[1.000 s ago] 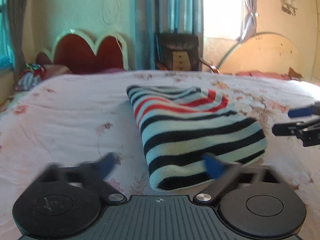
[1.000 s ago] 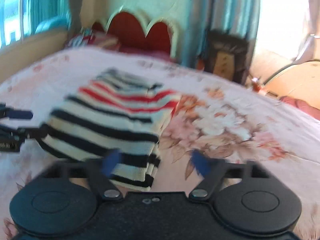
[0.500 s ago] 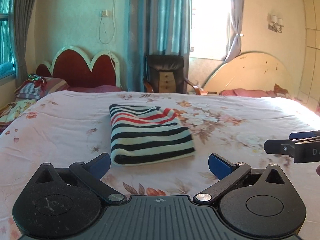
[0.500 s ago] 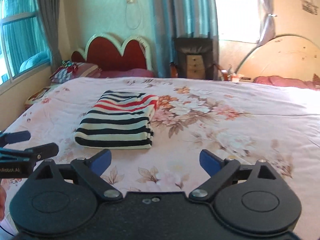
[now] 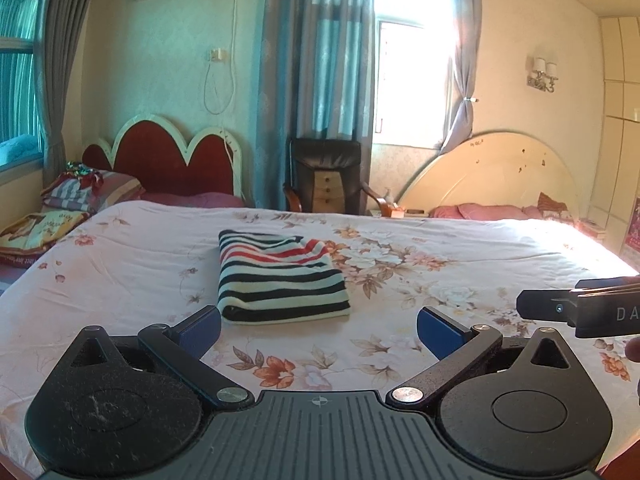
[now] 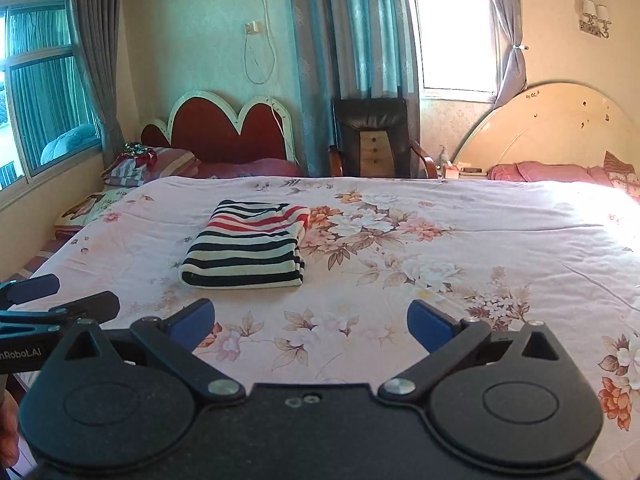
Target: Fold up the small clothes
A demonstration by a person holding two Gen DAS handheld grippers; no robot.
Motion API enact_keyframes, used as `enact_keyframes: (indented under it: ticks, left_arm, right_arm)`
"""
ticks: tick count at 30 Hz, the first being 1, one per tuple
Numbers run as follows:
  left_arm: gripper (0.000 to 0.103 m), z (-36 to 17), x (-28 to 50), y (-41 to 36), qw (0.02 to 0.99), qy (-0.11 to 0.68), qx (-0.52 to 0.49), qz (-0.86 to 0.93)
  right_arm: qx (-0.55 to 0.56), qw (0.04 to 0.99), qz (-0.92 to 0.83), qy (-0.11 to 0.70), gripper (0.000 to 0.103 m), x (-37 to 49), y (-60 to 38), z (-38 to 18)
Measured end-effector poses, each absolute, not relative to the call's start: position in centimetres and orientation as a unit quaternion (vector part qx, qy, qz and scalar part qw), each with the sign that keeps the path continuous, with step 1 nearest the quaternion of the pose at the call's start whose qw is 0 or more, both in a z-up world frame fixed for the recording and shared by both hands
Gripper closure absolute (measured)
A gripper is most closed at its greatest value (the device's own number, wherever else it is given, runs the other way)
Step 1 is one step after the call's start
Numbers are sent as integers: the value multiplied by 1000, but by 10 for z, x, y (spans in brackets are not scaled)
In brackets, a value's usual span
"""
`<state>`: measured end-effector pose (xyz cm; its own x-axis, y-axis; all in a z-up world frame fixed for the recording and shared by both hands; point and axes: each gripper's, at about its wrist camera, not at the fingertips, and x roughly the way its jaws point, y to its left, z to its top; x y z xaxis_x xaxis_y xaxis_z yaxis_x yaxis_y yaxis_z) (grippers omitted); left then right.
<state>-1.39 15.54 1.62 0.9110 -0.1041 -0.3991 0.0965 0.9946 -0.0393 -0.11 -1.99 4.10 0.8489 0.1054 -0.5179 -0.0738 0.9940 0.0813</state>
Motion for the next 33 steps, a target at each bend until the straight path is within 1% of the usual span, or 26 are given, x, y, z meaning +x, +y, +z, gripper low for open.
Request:
enact_keyframes:
  ticks: [14,33]
  left_arm:
    - [0,29,-29,146,980,190,-4,-54]
    - [0,34,-23,154,982,184,0,-39]
  right_arm:
    - [20,967,38,251,1,-13,-28,56]
    - [8,969,50,241,1,-6,-13,62]
